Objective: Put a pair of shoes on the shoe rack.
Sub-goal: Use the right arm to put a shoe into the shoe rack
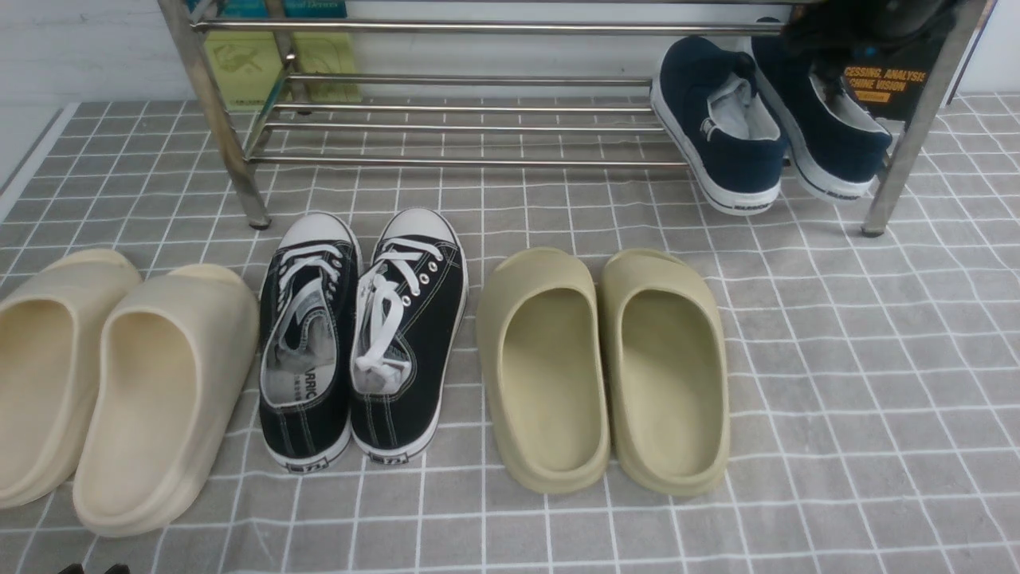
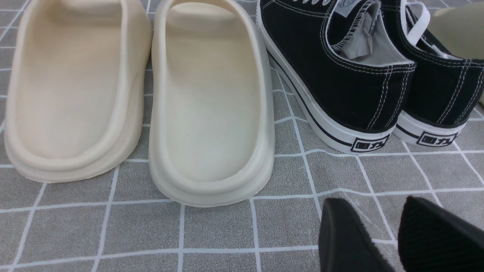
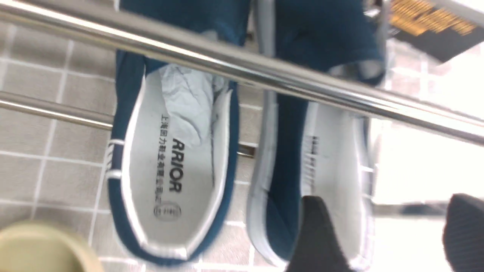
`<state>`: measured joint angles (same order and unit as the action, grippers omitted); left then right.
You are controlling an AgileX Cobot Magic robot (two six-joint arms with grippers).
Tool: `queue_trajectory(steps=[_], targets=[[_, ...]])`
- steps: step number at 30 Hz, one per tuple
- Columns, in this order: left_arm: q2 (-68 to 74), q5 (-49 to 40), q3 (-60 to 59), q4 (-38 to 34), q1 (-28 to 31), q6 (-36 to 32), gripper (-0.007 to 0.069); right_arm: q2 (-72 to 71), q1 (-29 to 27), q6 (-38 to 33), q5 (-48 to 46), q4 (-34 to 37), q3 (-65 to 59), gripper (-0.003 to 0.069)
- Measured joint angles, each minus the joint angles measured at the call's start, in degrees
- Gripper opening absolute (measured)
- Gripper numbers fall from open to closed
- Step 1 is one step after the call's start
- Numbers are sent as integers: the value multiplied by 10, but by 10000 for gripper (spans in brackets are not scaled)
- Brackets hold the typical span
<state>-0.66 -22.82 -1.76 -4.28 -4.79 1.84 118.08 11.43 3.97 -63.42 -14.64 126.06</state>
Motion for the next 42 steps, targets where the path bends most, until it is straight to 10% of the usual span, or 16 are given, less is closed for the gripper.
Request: queue_trajectory(steps=[14, 32, 42], targets=[[0, 0, 0, 0, 0, 0, 238, -24, 1, -58, -6, 159, -206, -2], [0, 0, 0, 0, 0, 0, 238, 19, 2, -47, 227, 252, -216, 6], [0, 0, 0, 0, 0, 0, 238, 19, -1, -45, 155, 190, -205, 223]])
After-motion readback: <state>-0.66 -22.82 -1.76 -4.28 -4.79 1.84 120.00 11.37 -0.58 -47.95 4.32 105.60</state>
